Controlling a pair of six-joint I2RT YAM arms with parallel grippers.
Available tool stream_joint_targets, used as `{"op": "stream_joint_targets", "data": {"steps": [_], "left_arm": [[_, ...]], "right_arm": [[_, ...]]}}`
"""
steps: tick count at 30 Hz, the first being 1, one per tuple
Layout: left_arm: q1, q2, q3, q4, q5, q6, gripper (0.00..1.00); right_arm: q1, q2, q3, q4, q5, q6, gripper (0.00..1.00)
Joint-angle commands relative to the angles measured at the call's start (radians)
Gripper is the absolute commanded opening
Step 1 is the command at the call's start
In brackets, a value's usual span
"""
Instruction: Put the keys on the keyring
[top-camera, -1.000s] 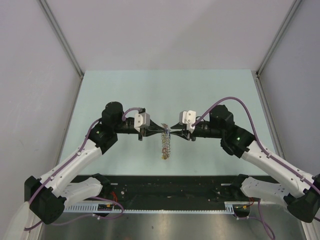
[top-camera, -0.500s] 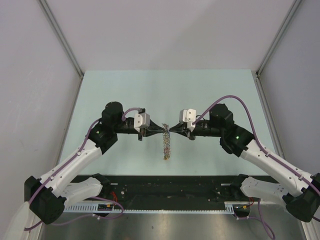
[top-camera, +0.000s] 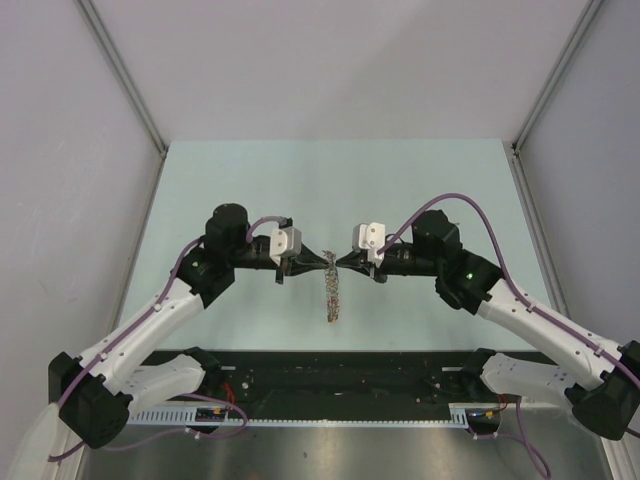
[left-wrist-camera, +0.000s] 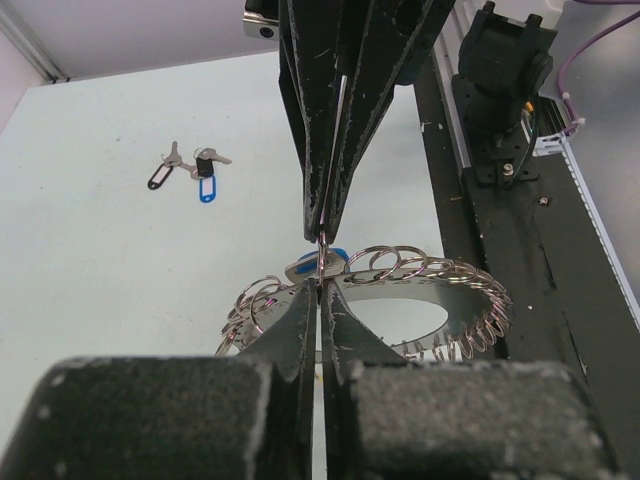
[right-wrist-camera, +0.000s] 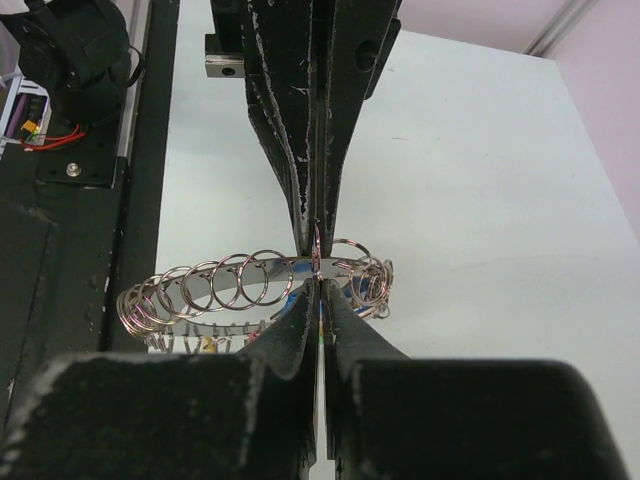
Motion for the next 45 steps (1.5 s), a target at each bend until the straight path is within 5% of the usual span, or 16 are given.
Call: {"op": "stream_joint_targets", "data": {"steps": [1, 45], "left_arm": [[-0.016, -0.004, 0.053, -0.004, 0.024, 0.032, 0.00], [-0.042, 0.027, 0.100, -0.144, -0.058, 0.113, 0.00]], "right_arm": [[0.016, 0.008, 0.030, 0.054, 0.025, -0.027, 0.00], [0.045, 0.026, 0.116, -0.012, 0.117, -0.083, 0.00]]}}
